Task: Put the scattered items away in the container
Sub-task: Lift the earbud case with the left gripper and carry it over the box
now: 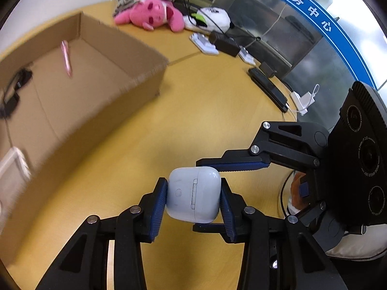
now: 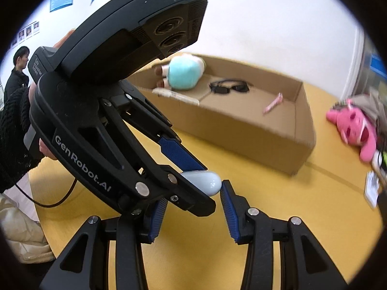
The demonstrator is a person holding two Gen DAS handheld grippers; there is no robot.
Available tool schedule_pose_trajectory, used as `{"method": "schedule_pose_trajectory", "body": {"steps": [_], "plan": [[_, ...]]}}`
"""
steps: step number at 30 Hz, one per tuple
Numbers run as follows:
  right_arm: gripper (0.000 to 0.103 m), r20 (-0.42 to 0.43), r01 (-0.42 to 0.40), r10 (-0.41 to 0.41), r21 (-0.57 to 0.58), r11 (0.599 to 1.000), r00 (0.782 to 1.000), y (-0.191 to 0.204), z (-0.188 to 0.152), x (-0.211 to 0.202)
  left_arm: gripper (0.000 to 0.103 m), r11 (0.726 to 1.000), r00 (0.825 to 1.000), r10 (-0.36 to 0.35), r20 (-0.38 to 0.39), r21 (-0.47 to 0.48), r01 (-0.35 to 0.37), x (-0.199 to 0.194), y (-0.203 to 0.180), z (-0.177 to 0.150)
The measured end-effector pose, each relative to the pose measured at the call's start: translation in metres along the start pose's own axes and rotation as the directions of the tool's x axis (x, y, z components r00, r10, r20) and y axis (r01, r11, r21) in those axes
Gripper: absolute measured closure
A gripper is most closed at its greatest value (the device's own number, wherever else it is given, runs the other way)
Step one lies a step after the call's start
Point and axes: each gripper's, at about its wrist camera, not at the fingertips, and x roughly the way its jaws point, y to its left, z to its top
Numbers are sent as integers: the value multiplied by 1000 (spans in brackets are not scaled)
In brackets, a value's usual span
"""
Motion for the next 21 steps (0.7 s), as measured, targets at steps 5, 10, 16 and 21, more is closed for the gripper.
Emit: {"method": "schedule_pose_trajectory", "body": {"steps": [5,10,16,21], "plan": [[61,50,13,-11,-47,999,999,-12,33,2,60,998,998,63,19,28,-63,-23,11,33],[61,91,24,-18,-68,997,996,-34,69,10,60,991,993,115,20,58,-116,-39,26,70],[61,73,19,-12,-99,995,997,-64,104,36,60,989,991,135,1,56,-135,-40,61,106],[61,8,-21,22,-102,995,1000,-87,125,75,60,994,993,112,-40,4,-112,-25,103,124]]}}
